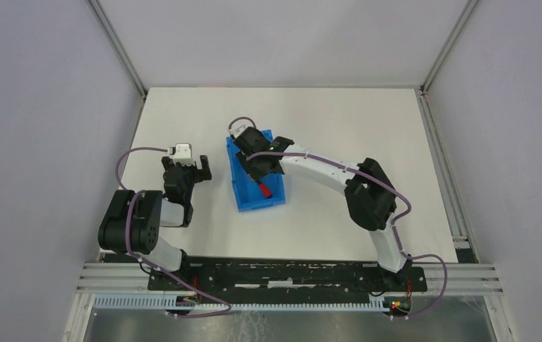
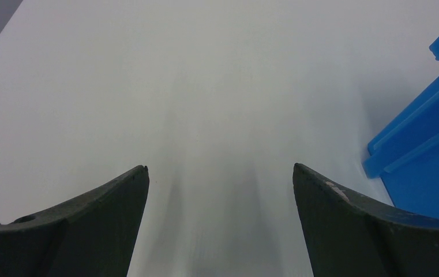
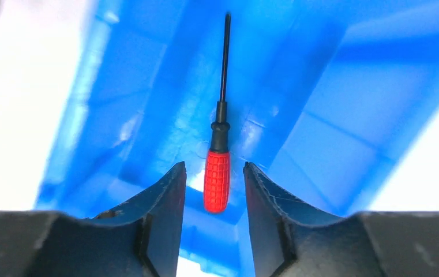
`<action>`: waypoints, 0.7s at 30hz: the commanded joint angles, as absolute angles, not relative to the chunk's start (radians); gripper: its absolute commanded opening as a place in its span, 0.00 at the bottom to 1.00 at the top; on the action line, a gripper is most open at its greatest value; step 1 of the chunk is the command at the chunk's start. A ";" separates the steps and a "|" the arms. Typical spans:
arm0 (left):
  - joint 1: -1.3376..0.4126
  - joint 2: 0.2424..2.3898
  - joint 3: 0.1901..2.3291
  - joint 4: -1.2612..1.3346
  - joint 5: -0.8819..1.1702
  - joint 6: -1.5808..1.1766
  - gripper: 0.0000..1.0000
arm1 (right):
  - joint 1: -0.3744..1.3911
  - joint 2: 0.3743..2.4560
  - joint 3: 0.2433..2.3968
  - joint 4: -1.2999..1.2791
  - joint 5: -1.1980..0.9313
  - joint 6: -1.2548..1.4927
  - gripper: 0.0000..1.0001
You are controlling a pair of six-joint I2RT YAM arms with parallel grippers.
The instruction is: Put the screwdriver in the bin
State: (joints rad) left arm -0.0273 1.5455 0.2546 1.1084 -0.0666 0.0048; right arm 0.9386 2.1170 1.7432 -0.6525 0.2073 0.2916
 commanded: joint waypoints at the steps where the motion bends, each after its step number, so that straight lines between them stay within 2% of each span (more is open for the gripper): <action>1: -0.020 1.528 0.258 1.140 -0.051 -0.025 1.00 | 0.940 1.895 1.841 -0.640 0.234 0.275 0.51; 2: -0.020 1.528 0.258 1.140 -0.051 -0.025 1.00 | 0.938 1.859 1.838 -0.636 0.236 0.258 0.58; 3: -0.020 1.528 0.258 1.140 -0.051 -0.025 1.00 | 0.931 1.827 1.832 -0.634 0.234 0.244 0.72; 4: -0.020 1.528 0.258 1.140 -0.052 -0.025 1.00 | 0.922 1.789 1.821 -0.633 0.228 0.228 0.95; 5: -0.020 1.528 0.258 1.141 -0.052 -0.025 1.00 | 0.906 1.758 1.803 -0.636 0.220 0.217 0.98; 12: -0.020 1.528 0.258 1.141 -0.051 -0.025 1.00 | 0.685 1.544 1.550 -0.627 0.160 0.195 0.98; 17: -0.020 1.528 0.258 1.140 -0.053 -0.025 1.00 | 0.451 1.425 1.259 -0.533 0.098 0.176 0.98; 21: -0.020 1.528 0.258 1.140 -0.051 -0.025 1.00 | 0.323 1.348 1.037 -0.430 0.147 0.160 0.98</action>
State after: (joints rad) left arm -0.0273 1.5455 0.2550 1.1084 -0.0666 0.0044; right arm 0.4057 1.4391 1.1934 -0.5224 0.1360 0.1890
